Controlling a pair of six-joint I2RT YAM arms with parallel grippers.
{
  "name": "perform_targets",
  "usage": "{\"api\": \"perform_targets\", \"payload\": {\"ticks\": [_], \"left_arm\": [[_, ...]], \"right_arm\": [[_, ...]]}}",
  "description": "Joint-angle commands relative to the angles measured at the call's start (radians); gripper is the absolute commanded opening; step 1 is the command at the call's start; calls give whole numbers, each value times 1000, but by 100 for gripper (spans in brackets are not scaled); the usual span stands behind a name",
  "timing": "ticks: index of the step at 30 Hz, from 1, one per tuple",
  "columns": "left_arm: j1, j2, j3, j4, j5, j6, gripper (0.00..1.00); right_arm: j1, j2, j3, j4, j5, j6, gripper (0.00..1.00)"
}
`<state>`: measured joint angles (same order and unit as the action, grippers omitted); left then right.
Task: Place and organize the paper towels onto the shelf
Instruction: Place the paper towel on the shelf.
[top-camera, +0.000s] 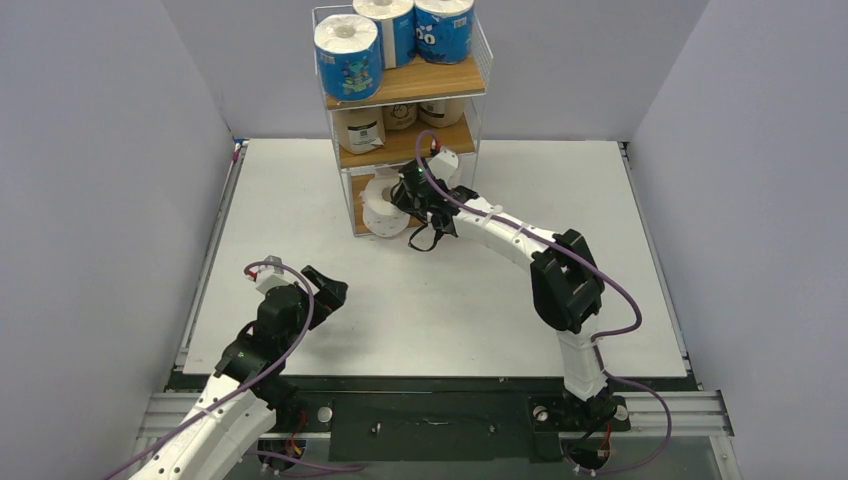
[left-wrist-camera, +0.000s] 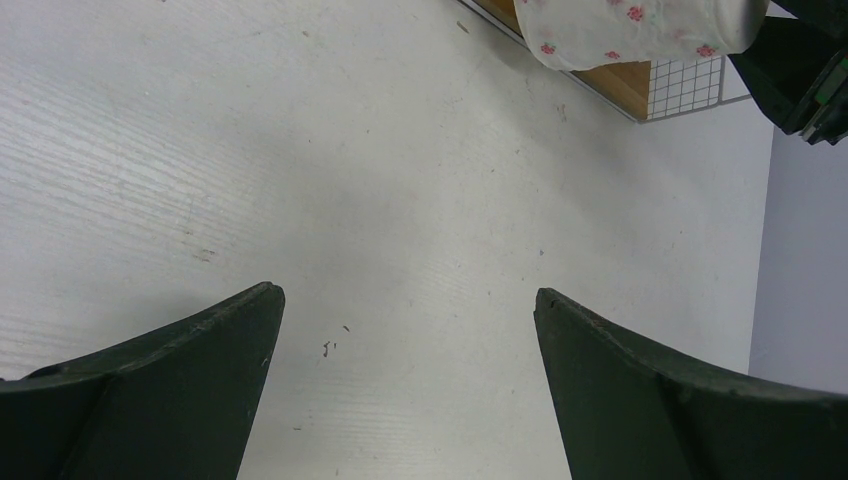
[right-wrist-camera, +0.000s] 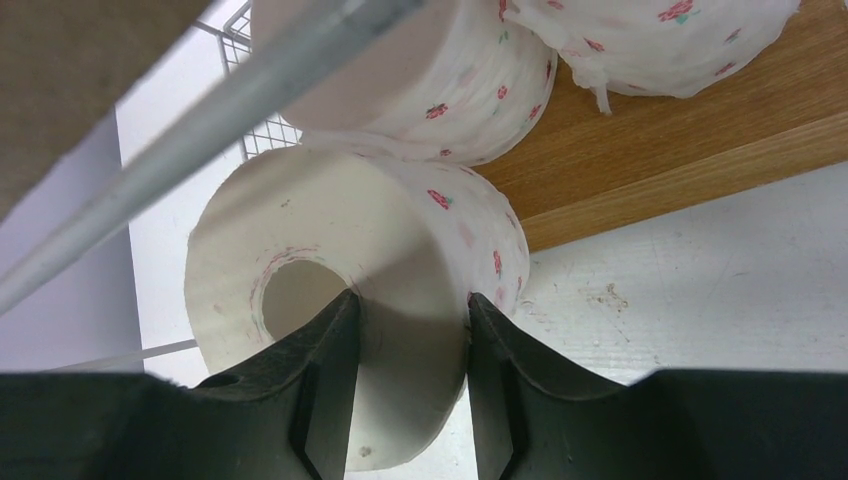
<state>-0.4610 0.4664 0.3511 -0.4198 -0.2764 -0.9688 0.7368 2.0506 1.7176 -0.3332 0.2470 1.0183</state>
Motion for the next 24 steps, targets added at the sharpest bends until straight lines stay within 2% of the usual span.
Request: {"api": "perform_targets", "payload": {"ticks": [1, 9, 24], "left_arm": [[7, -7, 4, 7, 6, -10, 96], [7, -9, 5, 6, 6, -10, 96], [7, -18, 12, -6, 3, -11, 96]], "right_arm": [[8, 10, -35, 41, -44, 21, 26], [14, -48, -164, 123, -18, 80, 26], [38, -41, -138, 133, -6, 126, 26]]}}
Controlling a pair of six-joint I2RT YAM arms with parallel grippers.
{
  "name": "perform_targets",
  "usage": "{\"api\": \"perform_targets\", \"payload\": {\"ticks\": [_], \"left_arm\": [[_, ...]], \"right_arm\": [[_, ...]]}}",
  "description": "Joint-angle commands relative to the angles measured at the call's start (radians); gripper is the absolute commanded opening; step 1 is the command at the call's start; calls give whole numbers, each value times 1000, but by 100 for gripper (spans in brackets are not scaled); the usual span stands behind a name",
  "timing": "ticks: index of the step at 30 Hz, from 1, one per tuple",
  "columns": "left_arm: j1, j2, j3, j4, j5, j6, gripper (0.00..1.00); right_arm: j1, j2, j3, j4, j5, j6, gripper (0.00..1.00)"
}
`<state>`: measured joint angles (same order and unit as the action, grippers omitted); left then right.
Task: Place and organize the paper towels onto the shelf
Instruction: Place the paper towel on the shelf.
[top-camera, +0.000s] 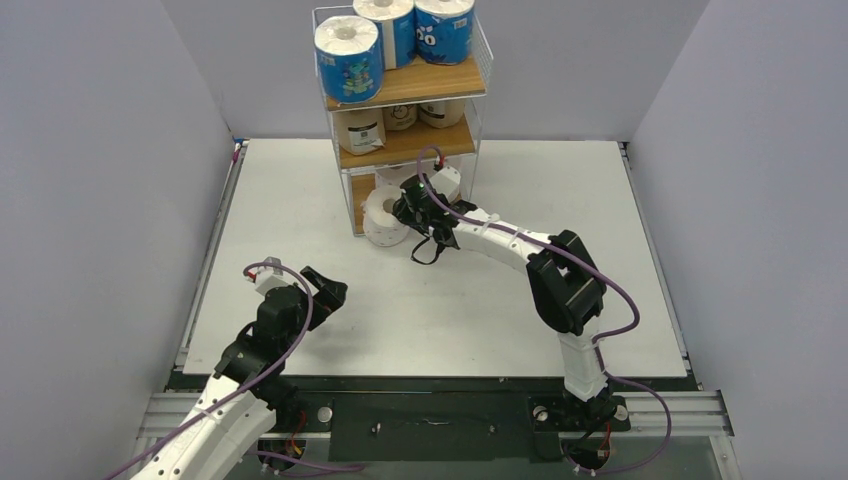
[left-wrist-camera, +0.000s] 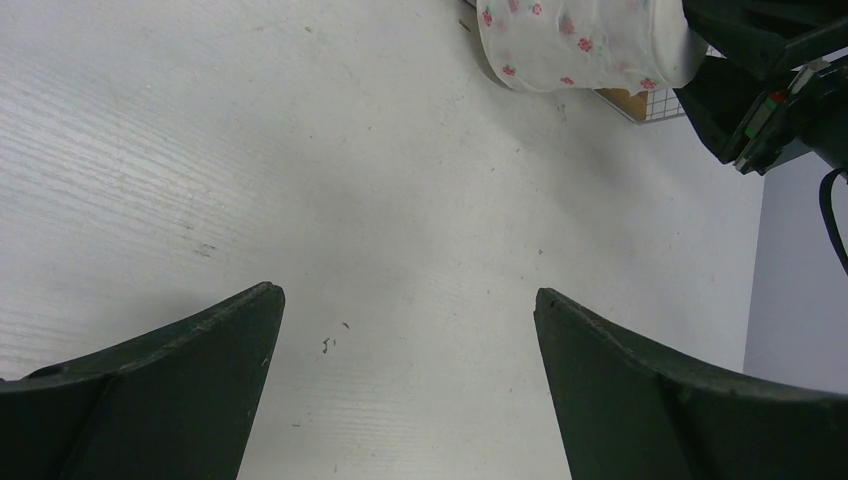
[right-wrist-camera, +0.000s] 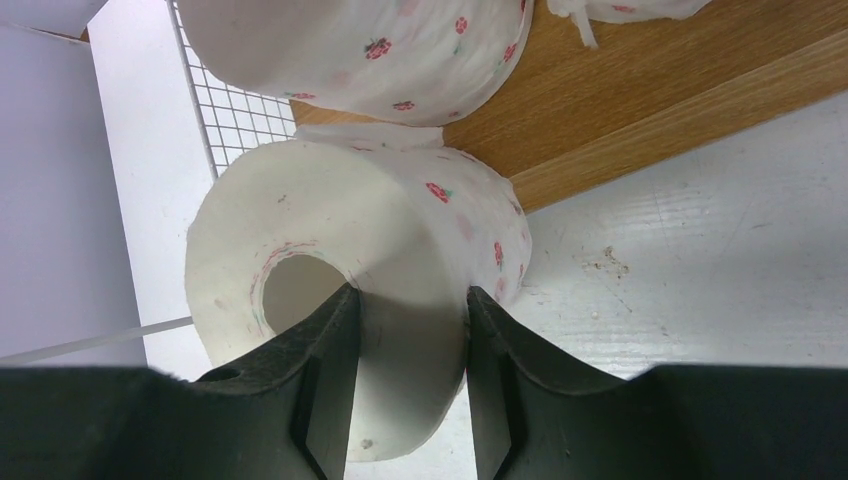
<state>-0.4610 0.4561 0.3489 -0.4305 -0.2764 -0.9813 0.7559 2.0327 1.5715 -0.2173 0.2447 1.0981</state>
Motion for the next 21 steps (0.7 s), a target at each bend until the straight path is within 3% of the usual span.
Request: {"api": "perform_targets", "payload": {"ticks": [1, 21], "left_arm": [[8, -7, 16, 4, 3, 1, 96], [8, -21, 15, -21, 1, -3, 96]], "right_arm": [[23, -22, 7, 21, -2, 51, 27], [23, 11, 41, 27, -15, 79, 33]]}}
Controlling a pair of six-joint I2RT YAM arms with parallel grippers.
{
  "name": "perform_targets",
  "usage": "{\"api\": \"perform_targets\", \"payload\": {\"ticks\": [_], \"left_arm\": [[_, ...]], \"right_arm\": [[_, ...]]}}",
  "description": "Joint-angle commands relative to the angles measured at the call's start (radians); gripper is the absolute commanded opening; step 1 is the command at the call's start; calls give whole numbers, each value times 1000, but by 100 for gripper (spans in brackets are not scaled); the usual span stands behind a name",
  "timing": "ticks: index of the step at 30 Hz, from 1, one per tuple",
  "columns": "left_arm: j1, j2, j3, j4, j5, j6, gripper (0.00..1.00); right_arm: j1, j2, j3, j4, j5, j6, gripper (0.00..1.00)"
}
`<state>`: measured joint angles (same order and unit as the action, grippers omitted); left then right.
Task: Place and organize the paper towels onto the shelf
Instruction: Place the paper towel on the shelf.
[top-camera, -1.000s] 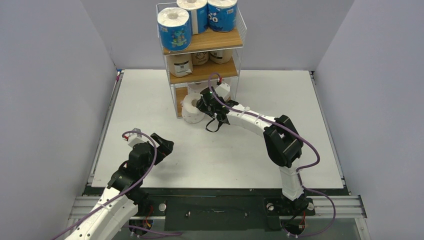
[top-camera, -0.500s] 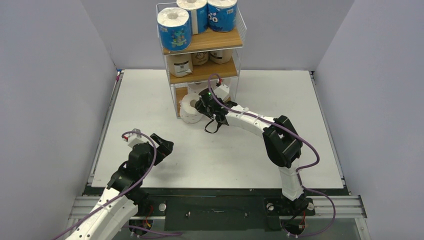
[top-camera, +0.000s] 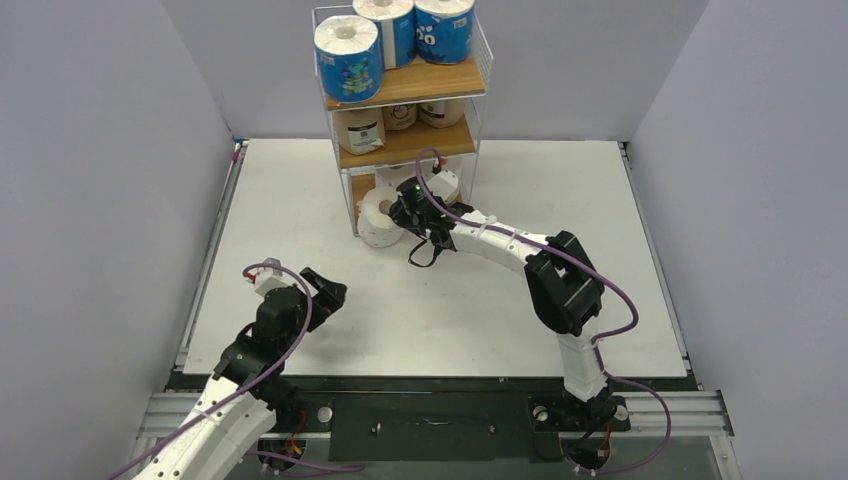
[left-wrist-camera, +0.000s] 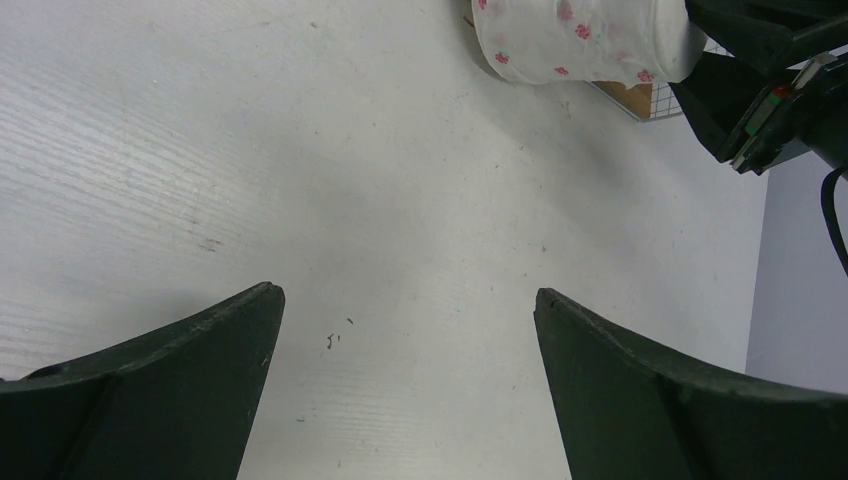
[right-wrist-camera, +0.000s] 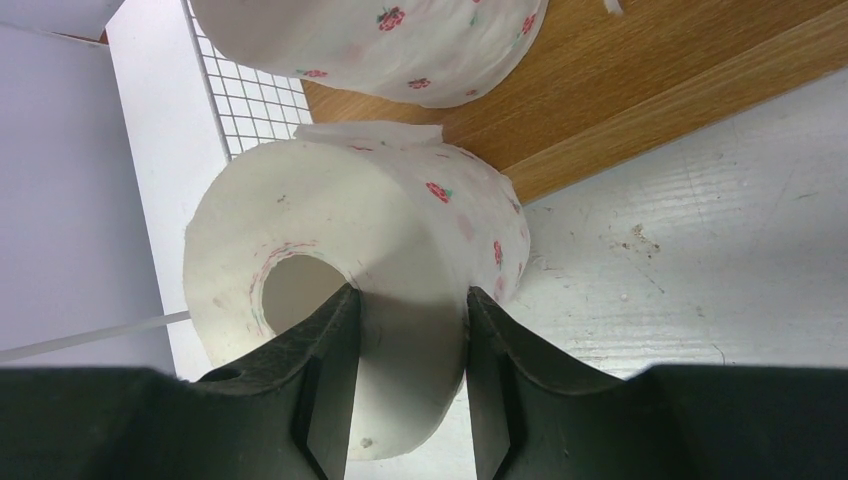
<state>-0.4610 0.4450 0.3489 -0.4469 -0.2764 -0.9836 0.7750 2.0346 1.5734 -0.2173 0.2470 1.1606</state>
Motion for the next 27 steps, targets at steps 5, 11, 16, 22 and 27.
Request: {"api": "perform_targets", "payload": {"ticks": [5, 11, 16, 22, 27], "left_arm": [[7, -28, 12, -16, -4, -1, 96], [8, -25, 12, -17, -4, -4, 96], [7, -17, 14, -11, 0, -6, 96], [7, -11, 17, -7, 1, -6, 96], [7, 7, 29, 7, 1, -4, 96]], "right_arm": [[3, 2, 29, 36, -36, 3, 41], [3, -39, -13, 62, -33, -13, 57], [0, -74, -56, 84, -35, -26, 62], [-13, -155, -126, 109, -40, -51, 64], [-25, -227, -217, 162, -50, -92, 65]]}}
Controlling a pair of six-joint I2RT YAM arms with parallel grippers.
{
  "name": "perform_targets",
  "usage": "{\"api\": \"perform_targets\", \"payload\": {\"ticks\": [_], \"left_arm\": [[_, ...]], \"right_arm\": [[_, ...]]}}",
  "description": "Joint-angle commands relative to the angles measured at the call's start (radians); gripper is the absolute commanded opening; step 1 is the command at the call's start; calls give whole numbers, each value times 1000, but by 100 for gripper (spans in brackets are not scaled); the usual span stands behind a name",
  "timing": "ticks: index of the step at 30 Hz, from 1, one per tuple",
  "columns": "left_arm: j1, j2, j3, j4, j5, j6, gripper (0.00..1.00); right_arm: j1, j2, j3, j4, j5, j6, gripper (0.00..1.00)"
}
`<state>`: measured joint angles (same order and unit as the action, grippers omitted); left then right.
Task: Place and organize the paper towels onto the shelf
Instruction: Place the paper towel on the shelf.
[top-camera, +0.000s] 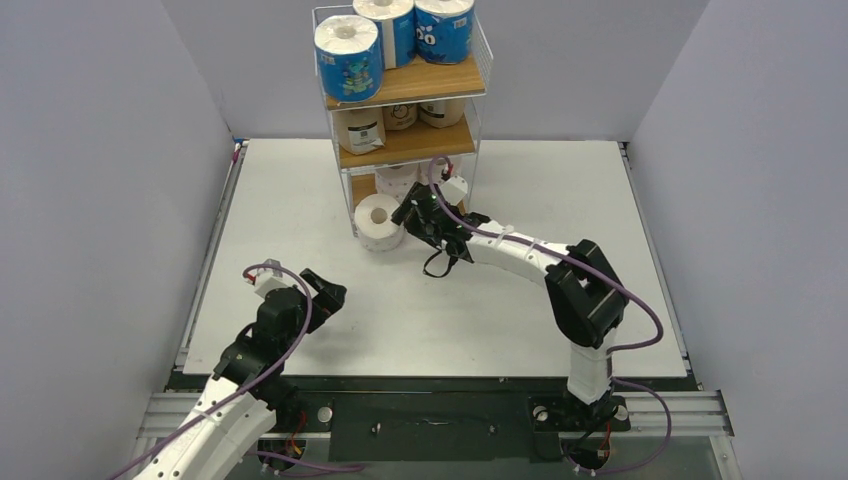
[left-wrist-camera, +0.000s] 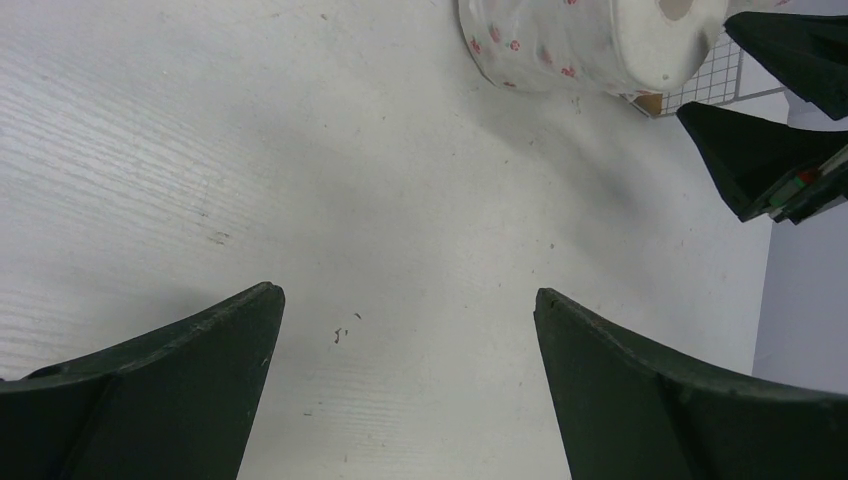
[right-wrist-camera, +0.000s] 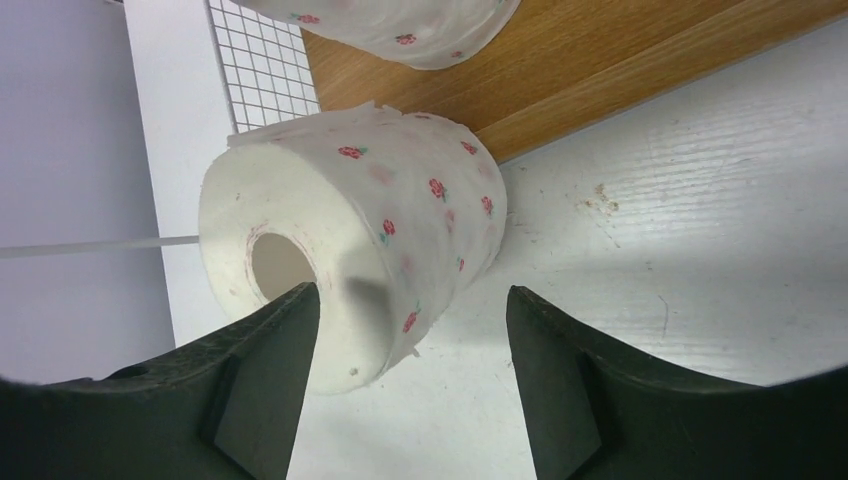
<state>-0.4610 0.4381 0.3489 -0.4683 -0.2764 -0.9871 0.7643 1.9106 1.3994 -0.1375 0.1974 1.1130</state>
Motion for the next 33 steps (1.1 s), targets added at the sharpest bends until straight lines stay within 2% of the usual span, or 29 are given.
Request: {"api": "perform_targets", "payload": {"ticks": [1, 6, 10, 16, 19, 20, 22, 28, 33], "left_arm": [[8, 21, 31, 31, 0, 1, 96], [7, 41, 50, 38, -5, 10, 96], [7, 54, 53, 74, -8, 25, 96], [7, 101, 58, 128, 10, 29, 96], [8, 114, 61, 131, 14, 30, 96], [8, 117, 60, 131, 13, 30, 96], [8, 115, 52, 132, 11, 30, 96], [8, 115, 41, 134, 6, 31, 96], [9, 119, 41, 129, 1, 37, 96]], "right_arm": [[-16, -122, -52, 90, -2, -58, 65], [-25, -225, -167, 217, -21, -157, 63], [-11, -322, -284, 340, 1, -293, 54], [-9, -307, -459, 599, -105, -476, 51], [-14, -278, -450, 560, -181, -545, 49], [-12, -268, -460, 582, -219, -567, 69], [-5, -244, -483, 621, -227, -586, 82], [38, -163, -465, 637, -144, -639, 84], [44, -111, -458, 645, -88, -652, 75]]}}
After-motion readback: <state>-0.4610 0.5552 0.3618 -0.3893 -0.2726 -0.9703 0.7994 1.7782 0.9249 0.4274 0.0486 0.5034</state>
